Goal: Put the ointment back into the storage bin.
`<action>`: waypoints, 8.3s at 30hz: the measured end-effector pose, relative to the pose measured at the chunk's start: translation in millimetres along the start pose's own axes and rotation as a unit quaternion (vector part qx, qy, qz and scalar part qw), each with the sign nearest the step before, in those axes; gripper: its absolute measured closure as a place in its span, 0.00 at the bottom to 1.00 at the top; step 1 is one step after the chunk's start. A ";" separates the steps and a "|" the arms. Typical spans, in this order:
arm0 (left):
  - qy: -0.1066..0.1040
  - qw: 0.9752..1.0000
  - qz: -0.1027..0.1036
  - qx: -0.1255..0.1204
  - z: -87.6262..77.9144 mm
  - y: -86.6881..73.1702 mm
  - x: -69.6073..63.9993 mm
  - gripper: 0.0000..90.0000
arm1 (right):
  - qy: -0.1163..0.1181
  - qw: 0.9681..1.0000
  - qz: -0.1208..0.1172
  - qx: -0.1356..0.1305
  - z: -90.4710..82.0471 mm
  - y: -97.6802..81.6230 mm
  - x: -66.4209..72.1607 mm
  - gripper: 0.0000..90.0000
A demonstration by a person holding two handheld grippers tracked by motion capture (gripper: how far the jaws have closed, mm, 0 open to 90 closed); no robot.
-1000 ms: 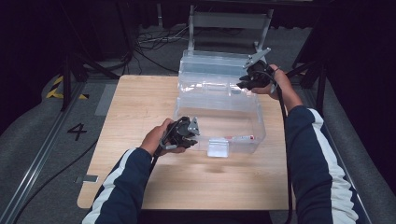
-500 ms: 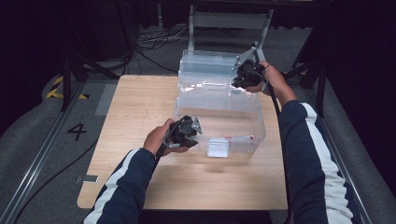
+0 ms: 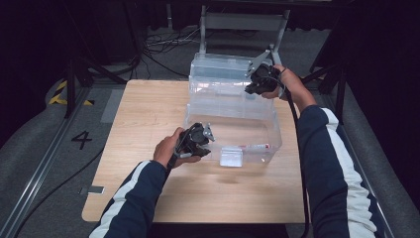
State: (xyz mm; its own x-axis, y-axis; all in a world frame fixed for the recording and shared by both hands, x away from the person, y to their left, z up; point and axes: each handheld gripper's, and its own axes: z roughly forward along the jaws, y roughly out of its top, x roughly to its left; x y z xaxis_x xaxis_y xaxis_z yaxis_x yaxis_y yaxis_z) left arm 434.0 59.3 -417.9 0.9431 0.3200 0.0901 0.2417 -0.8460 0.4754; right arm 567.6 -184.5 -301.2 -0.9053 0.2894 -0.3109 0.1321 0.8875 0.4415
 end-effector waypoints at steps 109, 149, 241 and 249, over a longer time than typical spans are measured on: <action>0.045 0.995 -0.008 -0.091 -31.0 -21.5 -8.8 0.55 | 0.003 0.996 -0.041 -0.079 -33.0 -31.8 93.6 0.91; 0.127 0.941 -0.150 -0.277 -108.3 -72.4 75.3 0.95 | -0.025 0.994 -0.031 -0.097 -30.9 -36.9 102.1 0.88; 0.142 0.944 -0.062 -0.292 -120.0 -14.7 83.4 0.99 | -0.049 0.983 0.055 -0.168 -52.3 -97.4 129.6 0.76; 0.142 0.946 -0.059 -0.284 -119.1 -14.4 80.6 0.99 | -0.054 0.983 0.067 -0.164 -52.7 -107.2 129.8 0.74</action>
State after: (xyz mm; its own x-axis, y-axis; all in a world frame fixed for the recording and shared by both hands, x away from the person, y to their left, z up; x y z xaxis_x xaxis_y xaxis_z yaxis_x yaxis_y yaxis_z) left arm 479.3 148.0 -313.2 0.7984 0.5679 0.2003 0.1035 -0.4571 0.8834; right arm 414.8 -260.9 -344.5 -0.8382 0.4475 -0.3117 0.0932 0.6806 0.7267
